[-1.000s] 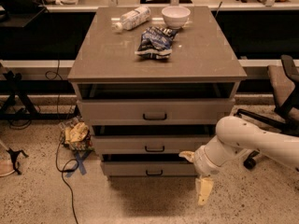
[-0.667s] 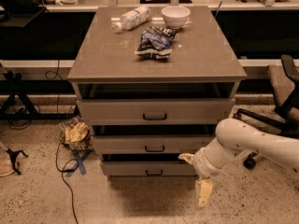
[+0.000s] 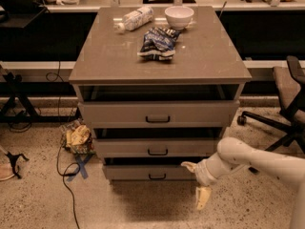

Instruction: Open bottom drawer

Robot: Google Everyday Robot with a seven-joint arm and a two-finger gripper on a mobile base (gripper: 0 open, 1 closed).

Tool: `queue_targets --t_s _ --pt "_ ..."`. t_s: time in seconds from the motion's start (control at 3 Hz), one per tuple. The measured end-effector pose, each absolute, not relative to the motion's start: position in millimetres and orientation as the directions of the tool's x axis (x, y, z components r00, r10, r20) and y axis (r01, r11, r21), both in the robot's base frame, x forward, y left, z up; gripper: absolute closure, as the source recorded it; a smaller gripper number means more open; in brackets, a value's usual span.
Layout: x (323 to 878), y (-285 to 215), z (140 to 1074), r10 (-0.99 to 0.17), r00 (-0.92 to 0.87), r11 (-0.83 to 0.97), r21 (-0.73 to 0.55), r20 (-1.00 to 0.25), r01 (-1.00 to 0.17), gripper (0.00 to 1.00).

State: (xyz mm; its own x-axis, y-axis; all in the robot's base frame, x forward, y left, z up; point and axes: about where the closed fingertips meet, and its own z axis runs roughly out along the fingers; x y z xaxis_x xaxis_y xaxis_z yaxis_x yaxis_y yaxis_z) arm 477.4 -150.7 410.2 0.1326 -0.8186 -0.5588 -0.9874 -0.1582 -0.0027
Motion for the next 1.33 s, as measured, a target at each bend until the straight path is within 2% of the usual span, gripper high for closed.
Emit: queue_targets --t_s 0.67,1.33 --pt "468 -144 381 -0.804 0.105 -0.155 0.035 -0.586 -0.987 0.00" --pt "502 -149 311 -0.795 0.188 -0.188 -0.060 -0.577 -0.980 0.00"
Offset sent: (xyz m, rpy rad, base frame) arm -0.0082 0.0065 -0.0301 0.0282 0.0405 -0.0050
